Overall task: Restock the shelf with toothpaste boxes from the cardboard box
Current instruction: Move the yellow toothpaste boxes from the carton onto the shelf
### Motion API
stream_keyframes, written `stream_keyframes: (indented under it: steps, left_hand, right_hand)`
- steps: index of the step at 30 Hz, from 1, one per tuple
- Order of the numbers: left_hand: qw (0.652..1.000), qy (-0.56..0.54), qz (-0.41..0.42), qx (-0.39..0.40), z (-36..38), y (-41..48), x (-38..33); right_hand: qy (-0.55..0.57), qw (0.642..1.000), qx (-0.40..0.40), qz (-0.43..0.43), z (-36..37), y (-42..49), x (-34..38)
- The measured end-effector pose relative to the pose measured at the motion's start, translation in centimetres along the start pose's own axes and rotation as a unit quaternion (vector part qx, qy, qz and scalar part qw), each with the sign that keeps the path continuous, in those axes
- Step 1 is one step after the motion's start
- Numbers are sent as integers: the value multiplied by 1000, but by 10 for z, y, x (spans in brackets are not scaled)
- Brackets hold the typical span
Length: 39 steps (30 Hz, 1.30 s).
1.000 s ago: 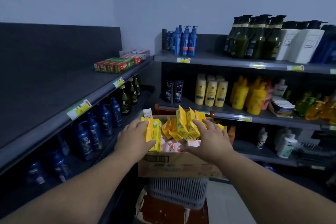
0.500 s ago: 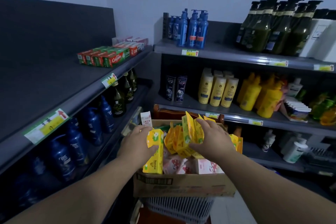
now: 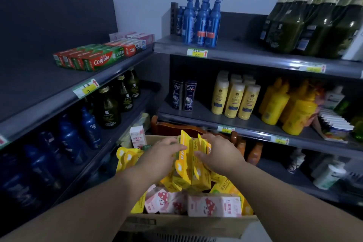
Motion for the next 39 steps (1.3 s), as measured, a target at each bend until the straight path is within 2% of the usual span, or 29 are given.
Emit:
stream_keyframes:
  steps: [6, 11, 14, 18, 21, 24, 27, 29, 31, 33, 36, 38, 39]
  left_hand:
    - [994, 93, 57, 24, -2, 19, -9]
    - [980, 99, 171, -17, -16, 20, -33]
    - [973, 106, 202, -38, -27, 23, -42]
    - [982, 99, 150, -60, -57, 30, -42]
    - [985, 105, 108, -84, -79, 38, -41]
    - [987, 79, 56, -125, -91, 40, -40]
    - [983, 24, 43, -174, -100, 36, -40]
    - [987, 15, 37, -153, -98, 30, -39]
    - [993, 46, 19, -103, -90, 23, -30]
    - [995, 49, -6, -89, -86, 15, -22]
    - [995, 31, -40, -84, -81, 7, -17]
    - [992, 56, -63, -92, -79, 4, -13]
    - [989, 70, -82, -105, -80, 2, -9]
  right_hand:
    - [32, 998, 34, -42, 14, 8, -3]
    - [84, 993, 45, -73, 14, 13, -2]
    - [152, 983, 57, -87, 7, 11, 4]
    - [337, 931, 98, -103, -7, 0, 24]
    - [350, 919, 120, -137, -10, -7, 36]
    - [322, 934, 39, -153, -20, -2, 41]
    - [387, 912, 2, -136, -31, 3, 41]
    - [418, 901, 28, -110, -29, 8, 38]
    - [450, 885, 85, -82, -24, 8, 36]
    - [459, 874, 144, -65, -16, 7, 34]
    - [448, 876, 172, -40, -8, 7, 29]
    - [419, 898, 133, -34, -8, 9, 26]
    - [376, 921, 100, -32, -9, 11, 22]
Point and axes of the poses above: each hand's wrist, its own y-axis towards the middle knuckle, its own z-axis out of the palm, x = y × z, the point moved 9 cm from there along y, towards the middle knuckle, and after that the axes turned 15 degrees about -x, right-handed, at the moved point
